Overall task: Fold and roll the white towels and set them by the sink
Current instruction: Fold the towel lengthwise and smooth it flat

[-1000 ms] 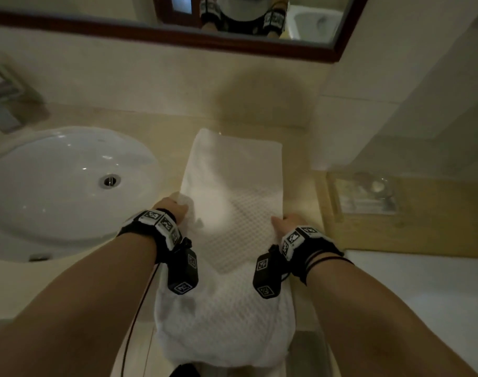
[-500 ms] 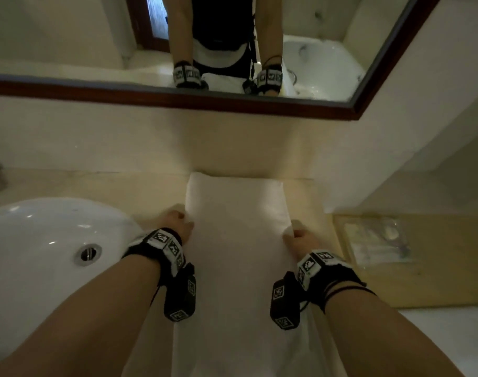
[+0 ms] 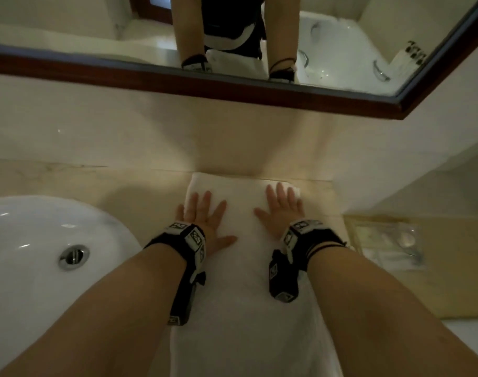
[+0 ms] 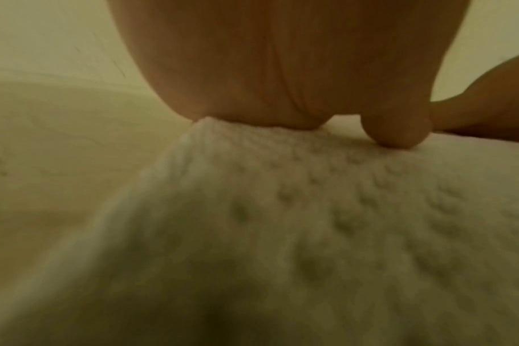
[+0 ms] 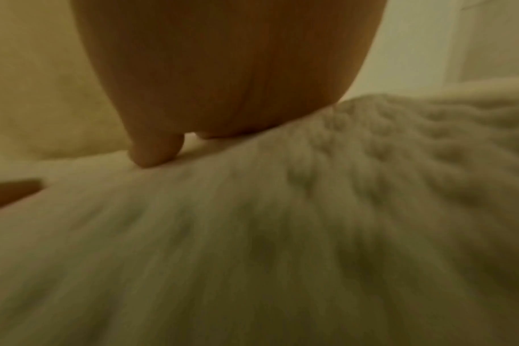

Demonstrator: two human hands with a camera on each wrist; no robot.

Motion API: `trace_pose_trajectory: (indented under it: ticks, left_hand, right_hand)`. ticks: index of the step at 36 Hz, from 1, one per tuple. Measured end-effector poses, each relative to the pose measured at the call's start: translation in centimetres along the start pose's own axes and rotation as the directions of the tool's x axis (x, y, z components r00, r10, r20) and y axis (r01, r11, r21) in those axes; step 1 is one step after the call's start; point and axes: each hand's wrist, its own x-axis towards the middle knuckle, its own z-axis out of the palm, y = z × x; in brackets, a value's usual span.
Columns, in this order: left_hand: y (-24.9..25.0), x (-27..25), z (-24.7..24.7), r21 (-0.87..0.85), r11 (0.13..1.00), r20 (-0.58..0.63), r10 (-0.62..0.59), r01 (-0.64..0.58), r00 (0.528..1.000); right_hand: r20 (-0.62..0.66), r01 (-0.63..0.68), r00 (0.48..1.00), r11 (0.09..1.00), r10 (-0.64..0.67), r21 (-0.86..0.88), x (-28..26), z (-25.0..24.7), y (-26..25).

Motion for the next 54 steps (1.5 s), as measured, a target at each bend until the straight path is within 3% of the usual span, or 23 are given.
trace_pose_trajectory:
  ticks: [7,11,15,20,23,25,27,29,31,33,35,39,44,51,54]
  left_hand:
    - [0.3,0.9,-1.1,-0.026,0.999,-0.008,-0.040,0.039,0.999]
    - [0.4,1.1,-1.9,-0.018,0.999,-0.015,-0.048,0.048,0.999]
    - [0.6,0.6,-2.3,-0.038,0.998,-0.030,-0.050,0.049,0.998]
    - [1.3,-1.9,-1.0,0.082,0.993,-0.065,-0.079,0.084,0.995]
    - [2.4,-3.8,0.7,0.116,0.991,0.007,0.061,-0.061,0.998]
    - [2.4,-4.2,2.0,0.104,0.992,0.024,0.073,-0.075,0.997]
    - [2.2,-4.0,2.4,0.115,0.992,-0.004,0.056,-0.055,0.998]
    - [2.2,-3.6,2.0,0.108,0.993,-0.002,0.047,-0.047,0.999]
    - [2.3,-3.1,1.3,0.113,0.993,0.006,0.045,-0.046,0.999]
    - [2.3,-2.9,0.7,0.103,0.994,0.010,0.045,-0.046,0.999]
    - [2.2,-2.6,0.2,0.101,0.994,0.025,0.047,-0.049,0.999]
    - [2.0,-2.0,-0.5,0.110,0.993,0.023,0.048,-0.051,0.999]
    - [2.1,-2.6,0.4,0.115,0.993,-0.026,0.033,-0.030,0.999]
    - [3.1,-9.2,5.9,0.242,0.962,0.101,0.104,-0.126,0.990]
    - [2.3,-12.0,8.5,0.246,0.962,0.110,0.093,-0.118,0.990]
  right_hand:
    - [0.021,-0.152,0.988,0.967,0.151,0.204,-2.9,-0.1,2.0]
    - [0.030,-0.281,0.951,0.821,0.308,0.497,-6.5,-0.1,3.2]
    - [0.122,-0.329,0.942,0.793,0.312,0.513,-7.3,-0.2,3.5]
    - [0.053,-0.236,0.966,0.770,0.254,0.592,-6.2,-0.7,3.1]
    - [-0.030,-0.154,0.977,0.802,0.209,0.577,-5.0,-1.2,2.8]
    - [-0.065,-0.154,0.973,0.828,0.224,0.539,-4.2,-1.2,2.6]
    - [-0.169,-0.142,0.960,0.913,0.221,0.383,-4.3,-1.0,2.0]
    - [-0.283,-0.001,0.958,0.985,0.051,0.173,-5.7,-0.5,1.1]
    - [-0.182,0.233,0.954,0.971,-0.239,-0.052,-7.3,0.8,0.5]
    - [0.065,0.373,0.928,0.918,-0.367,-0.136,-8.6,2.9,0.9]
    - [0.145,0.351,0.932,0.926,-0.332,-0.141,-9.2,4.1,2.6]
    - [0.083,0.168,0.984,0.981,-0.160,-0.101,-9.5,4.8,5.1]
    - [0.098,0.111,0.990,0.992,-0.104,-0.063,-9.4,5.0,5.3]
    - [0.072,0.079,0.995,0.995,-0.074,-0.061,-9.8,4.8,4.6]
    - [0.072,0.043,0.997,0.990,-0.033,-0.136,-10.6,4.9,3.6]
